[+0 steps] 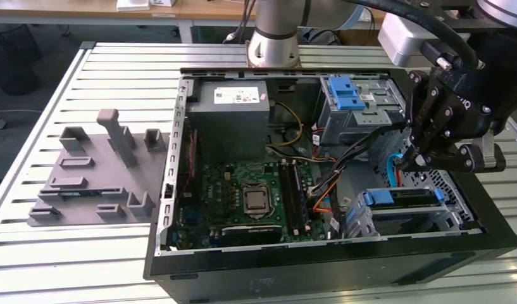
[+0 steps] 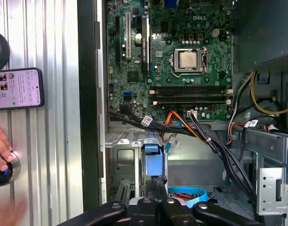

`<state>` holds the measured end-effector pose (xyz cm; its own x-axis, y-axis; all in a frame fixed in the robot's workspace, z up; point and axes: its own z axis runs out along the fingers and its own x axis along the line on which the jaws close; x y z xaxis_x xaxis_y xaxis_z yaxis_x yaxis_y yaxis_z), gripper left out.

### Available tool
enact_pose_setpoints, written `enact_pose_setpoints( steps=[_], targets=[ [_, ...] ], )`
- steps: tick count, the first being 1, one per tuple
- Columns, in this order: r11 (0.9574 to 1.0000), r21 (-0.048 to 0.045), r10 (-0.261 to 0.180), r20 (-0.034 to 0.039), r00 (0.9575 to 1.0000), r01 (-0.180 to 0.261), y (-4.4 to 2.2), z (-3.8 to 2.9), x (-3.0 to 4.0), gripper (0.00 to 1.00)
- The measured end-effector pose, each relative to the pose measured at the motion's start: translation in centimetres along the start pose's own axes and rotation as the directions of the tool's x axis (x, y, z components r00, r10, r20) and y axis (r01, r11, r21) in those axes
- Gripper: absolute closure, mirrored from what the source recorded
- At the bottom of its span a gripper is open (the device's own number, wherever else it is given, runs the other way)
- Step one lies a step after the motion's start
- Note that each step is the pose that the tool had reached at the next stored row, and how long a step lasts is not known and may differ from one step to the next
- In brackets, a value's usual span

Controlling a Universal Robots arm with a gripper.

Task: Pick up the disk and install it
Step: 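Insert the disk into the insertion slot, then insert the first disk wire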

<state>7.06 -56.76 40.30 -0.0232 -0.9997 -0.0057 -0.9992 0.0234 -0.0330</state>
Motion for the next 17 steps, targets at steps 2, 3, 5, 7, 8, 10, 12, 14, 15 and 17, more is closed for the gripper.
enact_pose_setpoints(
  steps=[2,3,5,7,8,10,12,14,15,17],
  targets=[
    [1.0000,0.0000,0.000,0.0000,1.0000,0.000,0.00,0.00,0.00,0.89],
    [1.0000,0.0000,0.000,0.0000,1.0000,0.000,0.00,0.01,0.00,0.89],
    [1.0000,0.0000,0.000,-0.0001,1.0000,0.000,0.00,0.01,0.00,0.89],
    [1.0000,0.0000,0.000,0.0000,1.0000,0.000,0.00,0.02,0.00,0.89],
    [1.0000,0.0000,0.000,0.0000,1.0000,0.000,0.00,0.02,0.00,0.89],
    [1.0000,0.0000,0.000,0.0000,1.0000,0.000,0.00,0.02,0.00,0.89],
    [1.0000,0.0000,0.000,-0.0001,1.0000,0.000,0.00,0.02,0.00,0.89],
    [1.0000,0.0000,0.000,0.0000,1.0000,0.000,0.00,0.03,0.00,0.89],
    [1.0000,0.0000,0.000,0.0000,1.0000,0.000,-0.01,0.03,0.00,0.89],
    [1.0000,0.0000,0.000,0.0002,1.0000,0.000,-0.24,0.05,0.00,0.89]
  ],
)
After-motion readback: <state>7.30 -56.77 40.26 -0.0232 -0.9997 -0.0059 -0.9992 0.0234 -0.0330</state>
